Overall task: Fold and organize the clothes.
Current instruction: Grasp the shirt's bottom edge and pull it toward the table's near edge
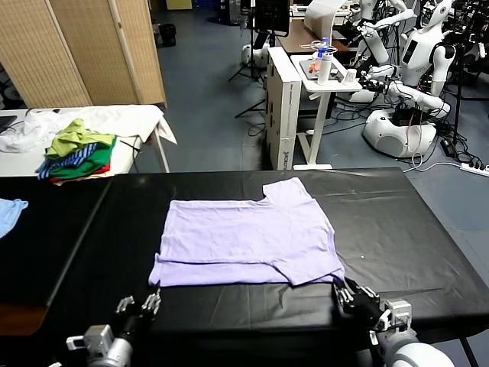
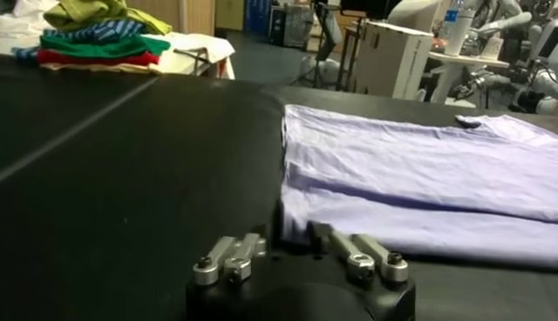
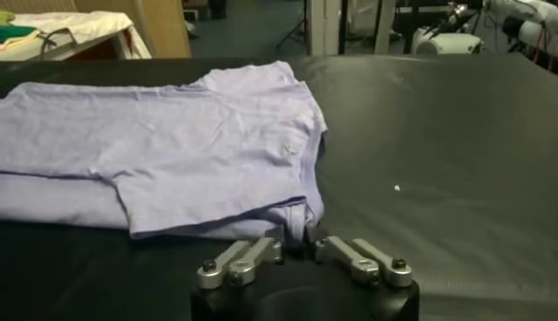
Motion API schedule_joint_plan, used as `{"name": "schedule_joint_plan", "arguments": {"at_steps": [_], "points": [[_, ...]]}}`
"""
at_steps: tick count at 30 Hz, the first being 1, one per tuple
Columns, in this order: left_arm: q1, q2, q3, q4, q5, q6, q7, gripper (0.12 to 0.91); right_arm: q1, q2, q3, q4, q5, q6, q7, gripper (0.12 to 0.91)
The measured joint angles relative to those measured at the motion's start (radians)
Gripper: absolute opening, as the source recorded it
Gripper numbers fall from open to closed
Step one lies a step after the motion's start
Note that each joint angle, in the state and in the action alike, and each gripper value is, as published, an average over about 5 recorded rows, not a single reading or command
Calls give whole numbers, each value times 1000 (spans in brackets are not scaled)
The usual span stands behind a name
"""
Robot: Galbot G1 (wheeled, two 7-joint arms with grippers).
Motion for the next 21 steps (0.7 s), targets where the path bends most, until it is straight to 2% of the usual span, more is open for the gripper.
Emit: {"name": "schedule_joint_plan", "arguments": {"at_steps": [15,18,20,21], "points": [[151,1,-58,-89,23,17,-10,144,-92,-10,2,93,-12,-85,10,147],[169,-4,-62,-101,25,28,-19,150,-109,-11,8,108,-19,-107,8,243],[179,-9,-65,-109,25,35,-28,181,-122,-13,16,122,-21,-125,12,382],[184,-12,-66,-113,26,38,-32,225,-129,-15,20,130,-20,-134,16,439]]}}
